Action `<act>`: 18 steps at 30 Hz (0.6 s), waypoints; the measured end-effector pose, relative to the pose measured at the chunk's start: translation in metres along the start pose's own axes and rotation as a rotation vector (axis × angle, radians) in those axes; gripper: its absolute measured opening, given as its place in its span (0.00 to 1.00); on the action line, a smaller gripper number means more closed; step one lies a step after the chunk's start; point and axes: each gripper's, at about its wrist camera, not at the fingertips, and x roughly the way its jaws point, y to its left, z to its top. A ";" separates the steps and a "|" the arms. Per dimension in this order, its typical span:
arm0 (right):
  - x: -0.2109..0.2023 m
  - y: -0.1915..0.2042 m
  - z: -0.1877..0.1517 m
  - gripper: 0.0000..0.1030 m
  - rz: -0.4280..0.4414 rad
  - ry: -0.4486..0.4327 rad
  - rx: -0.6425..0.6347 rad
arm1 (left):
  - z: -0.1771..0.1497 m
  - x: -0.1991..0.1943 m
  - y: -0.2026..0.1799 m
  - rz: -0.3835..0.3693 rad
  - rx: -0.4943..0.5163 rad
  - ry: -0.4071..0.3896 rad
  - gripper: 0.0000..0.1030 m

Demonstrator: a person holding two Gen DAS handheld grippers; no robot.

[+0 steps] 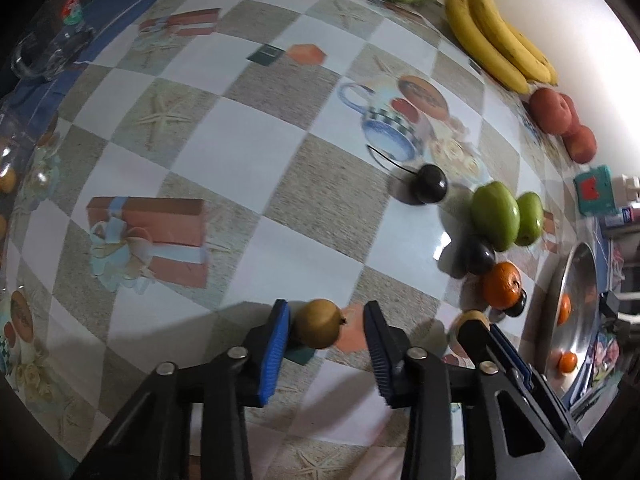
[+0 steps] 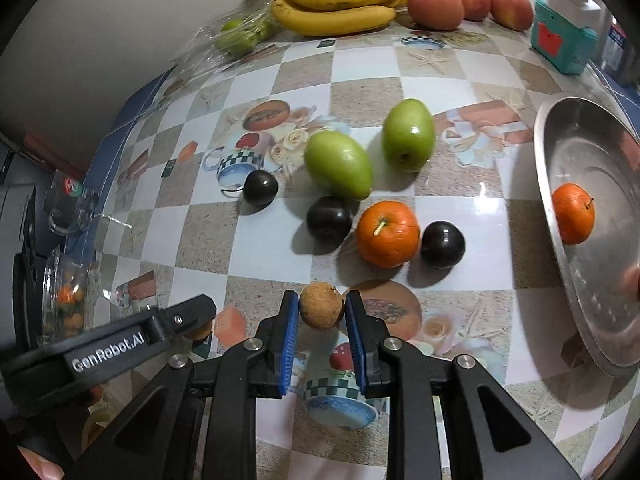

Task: Organize fruits
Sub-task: 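Close the left tool on a brown kiwi while the right tool grasps another kiwi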

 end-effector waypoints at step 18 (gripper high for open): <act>-0.016 0.000 -0.001 0.24 0.027 -0.019 -0.010 | -0.002 -0.010 -0.005 -0.006 0.002 -0.059 0.27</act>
